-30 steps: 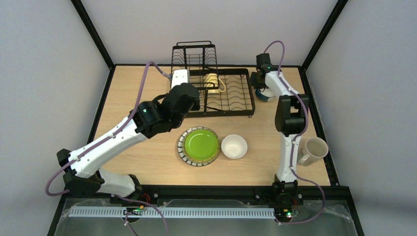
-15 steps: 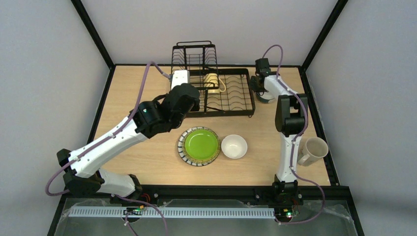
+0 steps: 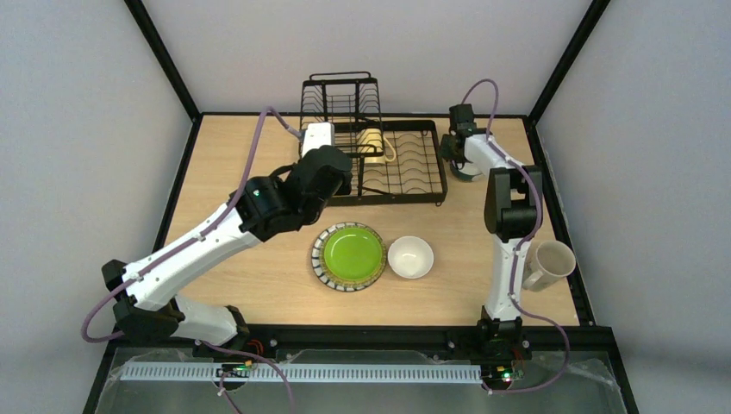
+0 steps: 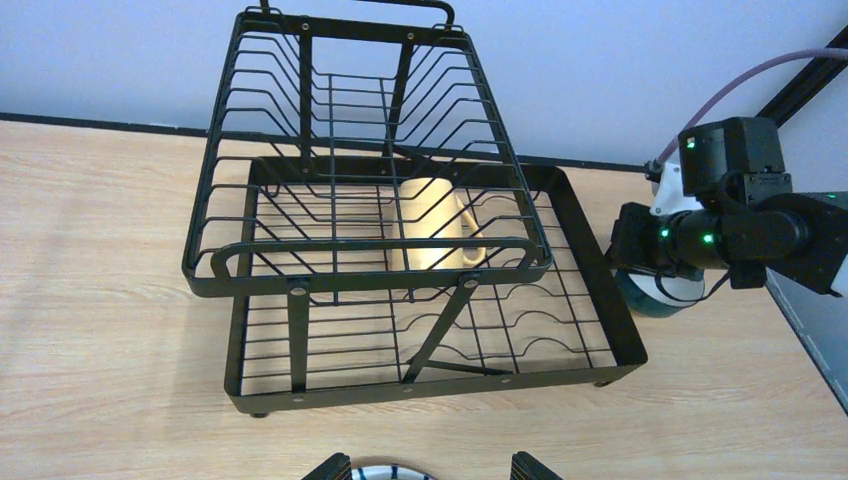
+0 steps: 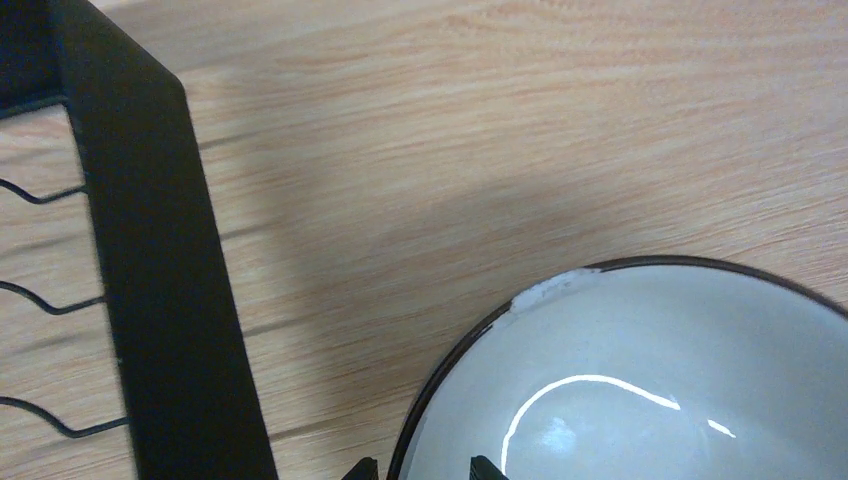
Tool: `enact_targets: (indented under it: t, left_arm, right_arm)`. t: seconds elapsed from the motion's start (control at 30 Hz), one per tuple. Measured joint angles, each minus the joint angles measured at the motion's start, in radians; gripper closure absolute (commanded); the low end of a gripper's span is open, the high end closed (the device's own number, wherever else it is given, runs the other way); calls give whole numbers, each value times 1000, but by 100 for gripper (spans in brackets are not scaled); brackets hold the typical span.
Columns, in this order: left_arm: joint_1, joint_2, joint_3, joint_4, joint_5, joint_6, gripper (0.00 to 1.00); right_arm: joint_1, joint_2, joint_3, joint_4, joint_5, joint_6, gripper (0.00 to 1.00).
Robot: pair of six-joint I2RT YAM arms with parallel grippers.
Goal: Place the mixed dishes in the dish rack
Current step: Place the bowl at the center of the board, then grab the cup from the dish rack.
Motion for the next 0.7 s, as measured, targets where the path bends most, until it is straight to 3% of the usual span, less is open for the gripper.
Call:
enact_targets:
  t: [0.7]
  left_arm:
    - [0,15,24,2,0,3,8]
  right_arm:
    - [10,-89,123,5,27,-70,41]
